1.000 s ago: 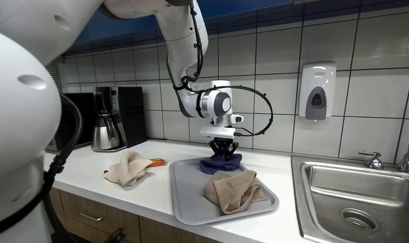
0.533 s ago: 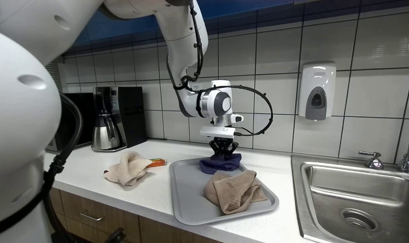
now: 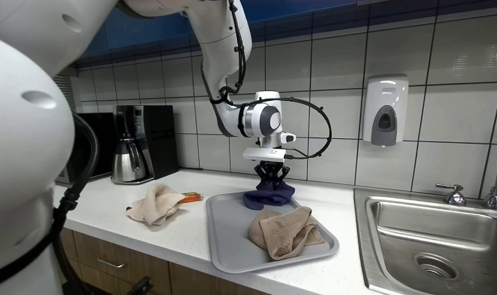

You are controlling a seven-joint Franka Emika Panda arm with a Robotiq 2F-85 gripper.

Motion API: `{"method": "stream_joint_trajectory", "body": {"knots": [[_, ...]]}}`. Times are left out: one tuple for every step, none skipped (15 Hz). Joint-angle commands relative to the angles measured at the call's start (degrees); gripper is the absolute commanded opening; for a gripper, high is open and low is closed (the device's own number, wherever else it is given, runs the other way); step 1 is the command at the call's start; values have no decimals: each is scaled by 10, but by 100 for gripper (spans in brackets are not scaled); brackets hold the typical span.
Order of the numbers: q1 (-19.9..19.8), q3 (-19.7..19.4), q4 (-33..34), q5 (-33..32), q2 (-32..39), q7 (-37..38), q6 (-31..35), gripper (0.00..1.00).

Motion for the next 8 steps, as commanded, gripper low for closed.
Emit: {"method": "stream_joint_trajectory", "body": {"knots": [[-12, 8, -13, 5, -29, -6, -4, 3], [-13, 6, -14, 4, -32, -5, -3, 3], [-13, 5, -14, 3, -35, -5, -2, 3], [-14, 1, -13, 1, -37, -3, 0, 3], [-15, -1, -12, 1, -39, -3, 0, 3], [-18, -4, -12, 0, -40, -2, 2, 3], [-20, -7, -10, -1, -40, -1, 4, 3], [-22, -10, -10, -2, -41, 0, 5, 3]]}}
